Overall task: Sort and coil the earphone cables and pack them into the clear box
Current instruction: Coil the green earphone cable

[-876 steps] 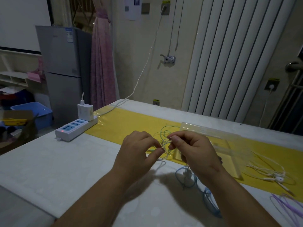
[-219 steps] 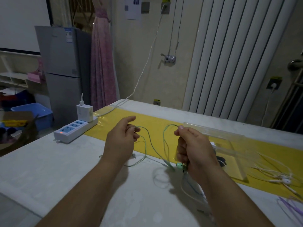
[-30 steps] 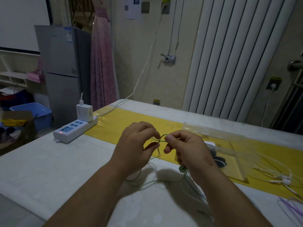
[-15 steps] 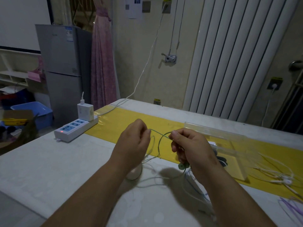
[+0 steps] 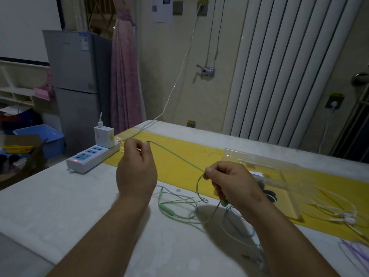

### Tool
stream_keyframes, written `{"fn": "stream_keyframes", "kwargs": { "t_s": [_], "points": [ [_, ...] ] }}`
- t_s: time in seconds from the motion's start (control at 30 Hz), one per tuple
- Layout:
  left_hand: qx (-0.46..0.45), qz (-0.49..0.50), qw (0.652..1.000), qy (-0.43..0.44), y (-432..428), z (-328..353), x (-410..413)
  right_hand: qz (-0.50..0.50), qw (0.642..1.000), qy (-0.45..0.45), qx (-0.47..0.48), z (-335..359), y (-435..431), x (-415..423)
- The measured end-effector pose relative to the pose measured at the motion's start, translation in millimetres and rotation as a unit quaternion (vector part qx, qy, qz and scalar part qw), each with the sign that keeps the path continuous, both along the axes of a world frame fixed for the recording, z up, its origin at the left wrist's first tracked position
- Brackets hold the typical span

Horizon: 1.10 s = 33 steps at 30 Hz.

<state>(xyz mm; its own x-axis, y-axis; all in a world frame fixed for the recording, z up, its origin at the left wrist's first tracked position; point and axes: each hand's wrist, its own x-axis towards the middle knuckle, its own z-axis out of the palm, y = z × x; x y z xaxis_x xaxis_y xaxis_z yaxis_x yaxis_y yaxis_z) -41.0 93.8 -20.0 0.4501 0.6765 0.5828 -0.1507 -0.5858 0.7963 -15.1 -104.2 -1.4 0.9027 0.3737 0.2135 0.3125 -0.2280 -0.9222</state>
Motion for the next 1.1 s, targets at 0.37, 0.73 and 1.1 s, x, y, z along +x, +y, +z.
{"fn": "stream_keyframes", "kwargs": {
  "t_s": [0.37,0.73,1.1],
  "points": [
    [-0.108,-0.528,0.839,0.080,-17,-6,-3,-0.044,0.995,-0.072,0.050,-2,8,-3],
    [-0.035,-0.217,0.975,0.042,-3,-3,5,-0.038,0.995,-0.015,0.086,10,-2,-6],
    [-0.126,-0.094,0.987,0.016,4,-1,6,-0.038,0.994,-0.100,-0.004,7,-12,7]
  ]
}}
